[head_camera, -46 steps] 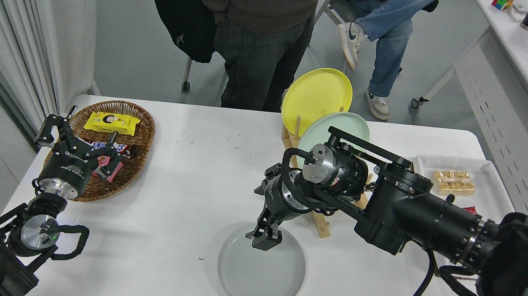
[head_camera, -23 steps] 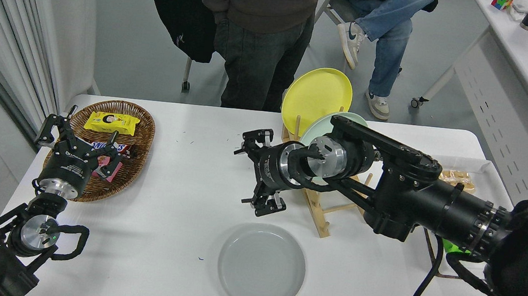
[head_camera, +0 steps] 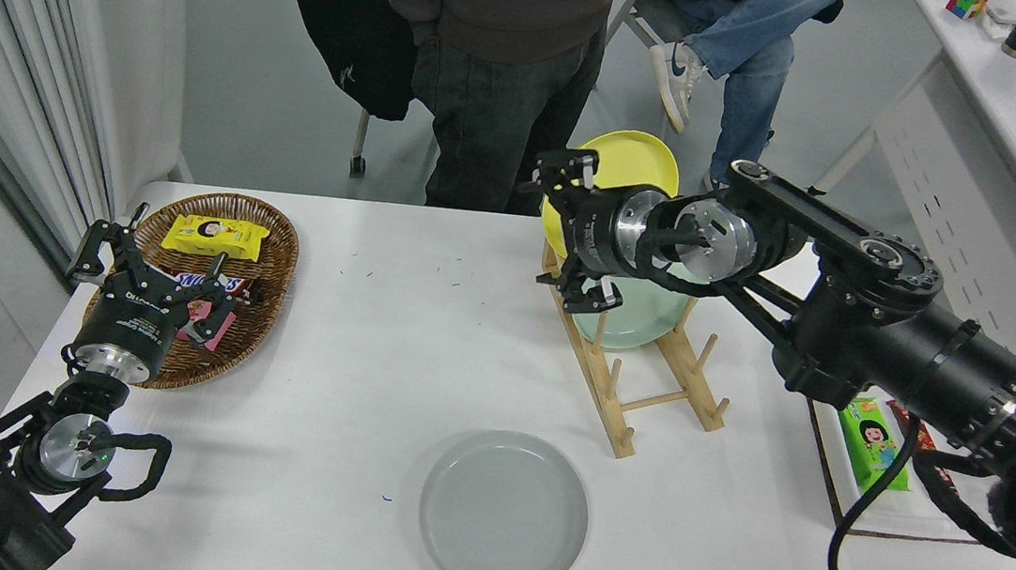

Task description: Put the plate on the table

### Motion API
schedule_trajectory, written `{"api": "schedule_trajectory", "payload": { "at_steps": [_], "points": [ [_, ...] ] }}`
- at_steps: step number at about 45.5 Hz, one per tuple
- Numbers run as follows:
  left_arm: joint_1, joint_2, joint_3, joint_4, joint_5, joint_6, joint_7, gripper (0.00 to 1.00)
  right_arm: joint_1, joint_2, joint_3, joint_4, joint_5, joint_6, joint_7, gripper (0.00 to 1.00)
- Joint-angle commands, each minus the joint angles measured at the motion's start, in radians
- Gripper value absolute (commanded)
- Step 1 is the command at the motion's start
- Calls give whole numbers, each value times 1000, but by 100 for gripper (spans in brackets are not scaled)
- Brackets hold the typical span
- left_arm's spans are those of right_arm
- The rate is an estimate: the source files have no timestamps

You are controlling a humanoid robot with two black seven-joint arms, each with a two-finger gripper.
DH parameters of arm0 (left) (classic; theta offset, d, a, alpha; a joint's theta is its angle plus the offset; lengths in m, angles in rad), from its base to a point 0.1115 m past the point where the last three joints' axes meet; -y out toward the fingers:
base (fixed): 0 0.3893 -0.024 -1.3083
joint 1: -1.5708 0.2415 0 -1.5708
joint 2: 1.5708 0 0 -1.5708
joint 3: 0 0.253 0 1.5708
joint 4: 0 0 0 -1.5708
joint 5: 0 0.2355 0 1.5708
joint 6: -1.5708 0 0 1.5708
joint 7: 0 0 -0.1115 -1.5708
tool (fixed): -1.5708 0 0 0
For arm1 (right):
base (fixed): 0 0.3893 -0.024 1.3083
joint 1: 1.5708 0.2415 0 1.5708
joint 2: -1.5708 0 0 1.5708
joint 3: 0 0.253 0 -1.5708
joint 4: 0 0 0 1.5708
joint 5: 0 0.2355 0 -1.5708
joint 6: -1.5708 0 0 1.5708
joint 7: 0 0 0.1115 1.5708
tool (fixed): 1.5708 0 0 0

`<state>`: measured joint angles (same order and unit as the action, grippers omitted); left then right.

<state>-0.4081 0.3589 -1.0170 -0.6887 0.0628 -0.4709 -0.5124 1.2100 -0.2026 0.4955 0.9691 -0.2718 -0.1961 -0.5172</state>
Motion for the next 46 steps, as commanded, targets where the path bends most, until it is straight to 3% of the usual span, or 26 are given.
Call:
{"api": "schedule_trajectory", "payload": {
  "at_steps": [1,7,14,23,25,29,34,46],
  "points": [
    [0,0,0,0,0,0,0,98,13,-86,66,-44,-78,56,97,99],
    [0,0,0,0,0,0,0,98,13,-138,87,-65,-99,99,121,99],
    [0,0,0,0,0,0,0,98,39,-155,87,-208,-153,208,256,99],
    [0,0,0,0,0,0,0,98,43,-149,116,-374,-152,498,339,99],
    [0,0,0,0,0,0,0,98,36,-159,124,-388,-152,535,411,99],
    [0,0,0,0,0,0,0,98,-41,-211,123,-395,-146,555,612,99],
    [0,0,0,0,0,0,0,98,-115,-276,127,-394,-136,557,766,99],
    [0,0,0,0,0,0,0,98,-168,-330,115,-452,-46,549,798,99]
  ]
}}
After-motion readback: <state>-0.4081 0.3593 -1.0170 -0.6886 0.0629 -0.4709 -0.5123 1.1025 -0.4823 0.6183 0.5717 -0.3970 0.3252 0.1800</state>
